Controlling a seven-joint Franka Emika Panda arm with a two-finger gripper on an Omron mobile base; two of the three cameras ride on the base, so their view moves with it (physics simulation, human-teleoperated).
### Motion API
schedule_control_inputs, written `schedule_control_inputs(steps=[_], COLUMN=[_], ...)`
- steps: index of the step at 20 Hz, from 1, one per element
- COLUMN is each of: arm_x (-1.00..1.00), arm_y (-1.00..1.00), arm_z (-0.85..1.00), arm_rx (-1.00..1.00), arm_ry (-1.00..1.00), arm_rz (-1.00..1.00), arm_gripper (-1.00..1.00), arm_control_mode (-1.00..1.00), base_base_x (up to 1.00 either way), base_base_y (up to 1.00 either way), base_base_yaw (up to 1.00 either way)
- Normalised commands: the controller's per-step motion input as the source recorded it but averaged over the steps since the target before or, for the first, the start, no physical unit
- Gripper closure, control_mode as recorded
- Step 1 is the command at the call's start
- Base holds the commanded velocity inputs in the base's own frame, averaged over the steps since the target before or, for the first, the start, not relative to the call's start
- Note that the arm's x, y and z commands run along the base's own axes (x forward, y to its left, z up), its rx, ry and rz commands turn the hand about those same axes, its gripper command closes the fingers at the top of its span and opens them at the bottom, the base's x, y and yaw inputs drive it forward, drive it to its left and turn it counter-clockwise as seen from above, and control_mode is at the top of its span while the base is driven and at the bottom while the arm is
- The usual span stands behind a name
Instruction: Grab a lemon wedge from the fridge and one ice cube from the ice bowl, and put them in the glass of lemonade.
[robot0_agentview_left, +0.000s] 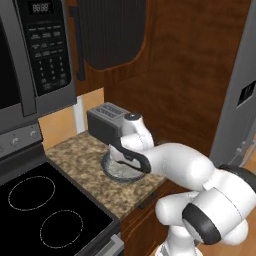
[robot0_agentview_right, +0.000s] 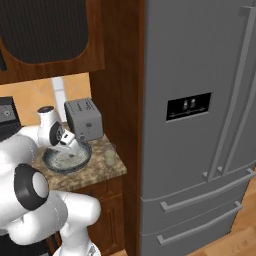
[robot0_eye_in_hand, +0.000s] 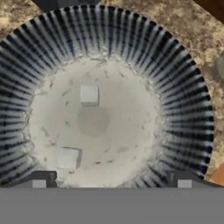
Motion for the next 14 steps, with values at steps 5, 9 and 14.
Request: schedule_control_inputs(steps=[5, 9, 14], arm_x=[0.32, 0.29, 0.32], arm_y=[0.13, 0.17, 0.05], arm_z=[-0.26, -0.24, -0.17], arm_rx=[0.00, 0.00, 0.00], arm_ry=[0.00, 0.00, 0.00], arm_rz=[-0.02, -0.03, -0.03], arm_gripper=[-1.00, -1.00, -1.00], arm_control_mode=[-1.00, -1.00, -1.00], base_base_x=[0.00, 0.00, 0.00], base_base_y=[0.00, 0.00, 0.00], base_base_yaw=[0.00, 0.00, 0.00])
